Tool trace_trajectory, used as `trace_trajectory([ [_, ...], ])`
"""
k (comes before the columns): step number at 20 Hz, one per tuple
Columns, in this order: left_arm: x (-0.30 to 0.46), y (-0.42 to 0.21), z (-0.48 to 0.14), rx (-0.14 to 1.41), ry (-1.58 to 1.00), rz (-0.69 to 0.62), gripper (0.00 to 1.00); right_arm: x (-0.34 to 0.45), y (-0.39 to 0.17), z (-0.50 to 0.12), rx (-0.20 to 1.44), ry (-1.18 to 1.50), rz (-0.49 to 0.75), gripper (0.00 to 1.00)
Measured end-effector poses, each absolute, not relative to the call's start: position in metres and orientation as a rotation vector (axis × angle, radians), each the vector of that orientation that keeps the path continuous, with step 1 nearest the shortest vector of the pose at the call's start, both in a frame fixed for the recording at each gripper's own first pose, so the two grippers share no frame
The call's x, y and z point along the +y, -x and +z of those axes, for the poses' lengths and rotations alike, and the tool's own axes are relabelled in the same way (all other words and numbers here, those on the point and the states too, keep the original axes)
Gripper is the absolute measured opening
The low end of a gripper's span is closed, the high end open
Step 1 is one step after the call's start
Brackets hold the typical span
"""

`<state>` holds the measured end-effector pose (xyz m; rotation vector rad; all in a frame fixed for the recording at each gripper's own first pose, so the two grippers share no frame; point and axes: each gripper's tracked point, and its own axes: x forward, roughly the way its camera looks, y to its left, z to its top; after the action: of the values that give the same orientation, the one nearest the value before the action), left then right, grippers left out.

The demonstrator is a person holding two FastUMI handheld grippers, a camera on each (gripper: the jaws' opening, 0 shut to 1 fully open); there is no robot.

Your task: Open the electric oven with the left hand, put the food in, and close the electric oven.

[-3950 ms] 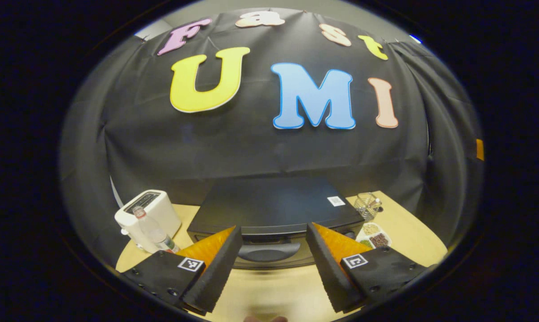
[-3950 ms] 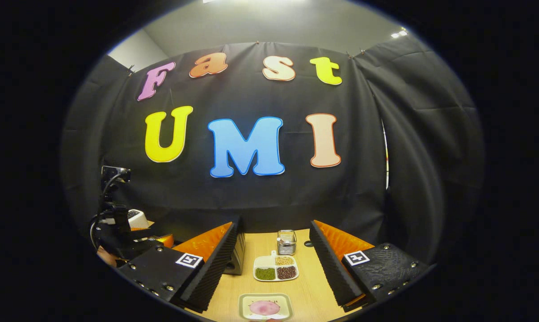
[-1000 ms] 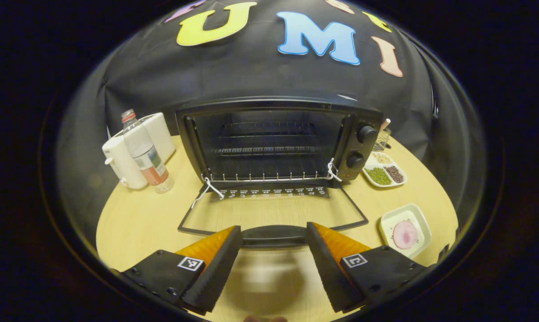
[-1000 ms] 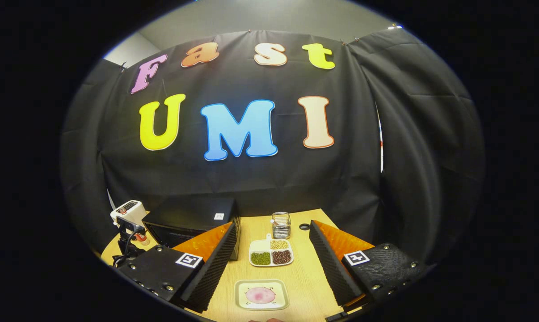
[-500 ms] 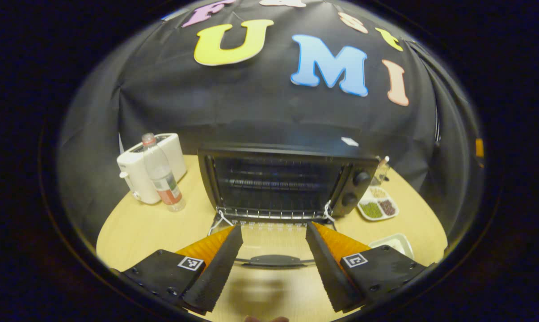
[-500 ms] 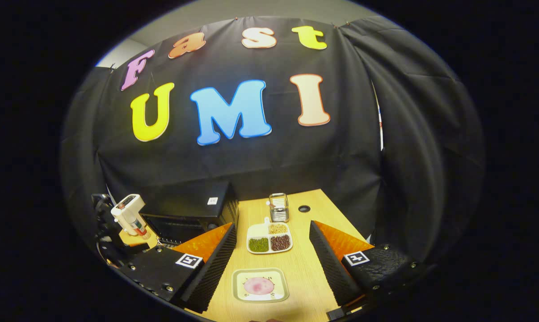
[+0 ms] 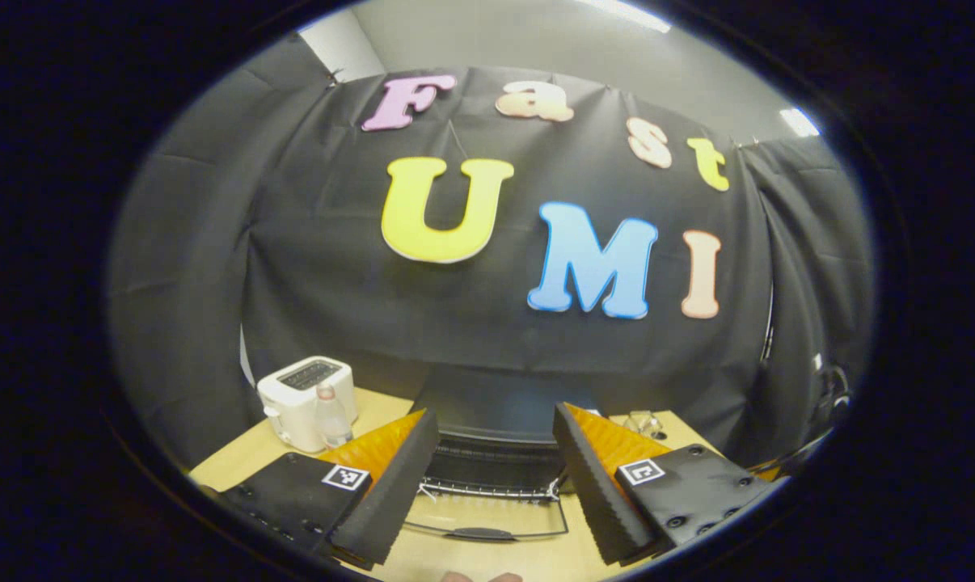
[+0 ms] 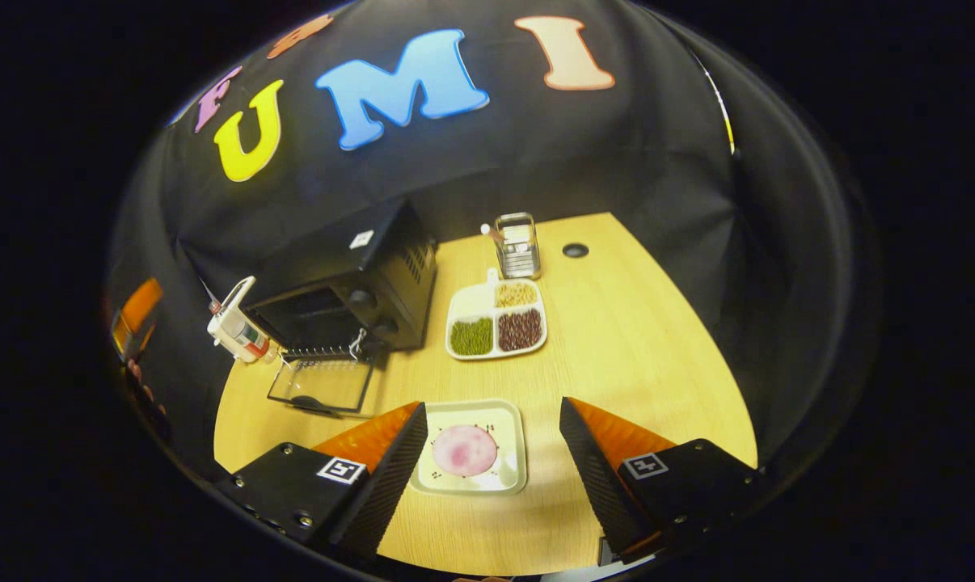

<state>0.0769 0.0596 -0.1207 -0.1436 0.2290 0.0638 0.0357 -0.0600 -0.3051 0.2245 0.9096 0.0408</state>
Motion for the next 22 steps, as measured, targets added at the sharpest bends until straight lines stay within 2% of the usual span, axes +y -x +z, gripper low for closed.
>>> trace_trajectory([
  [2, 0.072, -0.068, -0.092, 0.169, 0.124, 0.096, 1.0, -0.067, -0.031, -0.334, 0.968, -0.2, 0.043, 1.0],
  [3, 0.074, -0.064, -0.079, 0.145, 0.121, 0.103, 0.96, -0.07, -0.029, -0.346, 0.997, -0.178, 0.042, 1.0],
  [4, 0.076, -0.058, -0.069, 0.13, 0.118, 0.109, 1.0, -0.072, -0.03, -0.357, 1.023, -0.158, 0.043, 1.0],
  [8, 0.087, -0.044, -0.048, 0.088, 0.088, 0.128, 1.0, -0.077, -0.031, -0.389, 1.108, -0.08, 0.041, 0.99],
  [16, 0.103, -0.022, -0.07, 0.143, 0.086, 0.16, 1.0, -0.069, -0.033, -0.428, 1.232, 0.037, 0.027, 0.83],
  [17, 0.105, -0.02, -0.073, 0.148, 0.083, 0.163, 1.0, -0.072, -0.03, -0.434, 1.254, 0.056, 0.017, 0.73],
  [19, 0.109, -0.019, -0.077, 0.157, 0.077, 0.167, 1.0, -0.067, -0.03, -0.438, 1.282, 0.03, 0.018, 0.67],
  [20, 0.111, -0.018, -0.078, 0.16, 0.075, 0.171, 1.0, -0.063, -0.03, -0.44, 1.282, 0.011, 0.01, 0.58],
  [21, 0.113, -0.017, -0.08, 0.162, 0.076, 0.176, 1.0, -0.059, -0.031, -0.44, 1.285, 0.011, 0.02, 0.35],
  [22, 0.114, -0.017, -0.081, 0.165, 0.082, 0.176, 1.0, -0.059, -0.032, -0.442, 1.292, 0.038, 0.024, 0.3],
])
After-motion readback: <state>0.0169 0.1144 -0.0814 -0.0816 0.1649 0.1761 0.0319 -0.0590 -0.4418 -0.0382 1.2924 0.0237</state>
